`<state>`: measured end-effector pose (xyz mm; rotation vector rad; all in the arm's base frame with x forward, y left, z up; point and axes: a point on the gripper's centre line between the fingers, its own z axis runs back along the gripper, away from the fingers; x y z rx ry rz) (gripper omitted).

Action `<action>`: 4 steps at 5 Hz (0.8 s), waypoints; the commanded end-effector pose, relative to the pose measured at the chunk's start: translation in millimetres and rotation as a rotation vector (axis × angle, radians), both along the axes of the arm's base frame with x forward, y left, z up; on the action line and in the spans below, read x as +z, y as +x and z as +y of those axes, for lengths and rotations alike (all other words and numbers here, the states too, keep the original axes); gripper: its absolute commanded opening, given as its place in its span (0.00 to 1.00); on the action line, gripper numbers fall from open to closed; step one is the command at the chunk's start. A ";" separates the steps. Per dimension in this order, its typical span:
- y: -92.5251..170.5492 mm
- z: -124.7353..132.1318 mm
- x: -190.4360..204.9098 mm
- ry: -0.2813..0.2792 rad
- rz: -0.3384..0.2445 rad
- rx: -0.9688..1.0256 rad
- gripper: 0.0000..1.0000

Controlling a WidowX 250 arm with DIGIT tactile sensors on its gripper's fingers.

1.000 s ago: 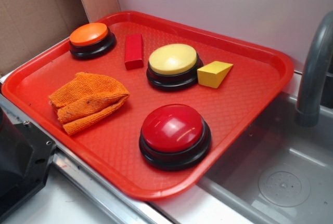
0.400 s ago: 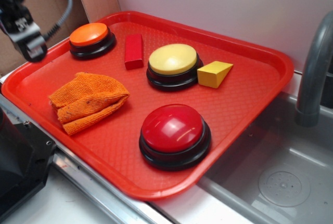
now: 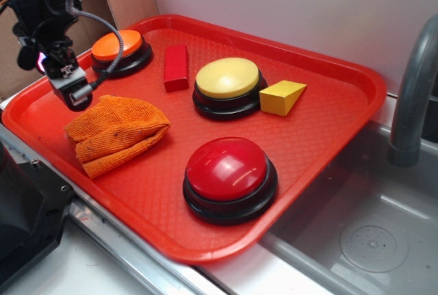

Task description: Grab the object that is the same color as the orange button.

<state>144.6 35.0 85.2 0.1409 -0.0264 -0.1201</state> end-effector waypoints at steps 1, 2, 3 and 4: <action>1.0 26.2 -40.1 -0.002 0.052 0.034 1.00; 4.0 17.7 -64.7 -0.178 0.038 0.007 0.85; 3.2 6.5 -69.4 -0.249 0.019 0.023 0.00; 1.8 0.8 -65.8 -0.300 0.015 -0.004 0.00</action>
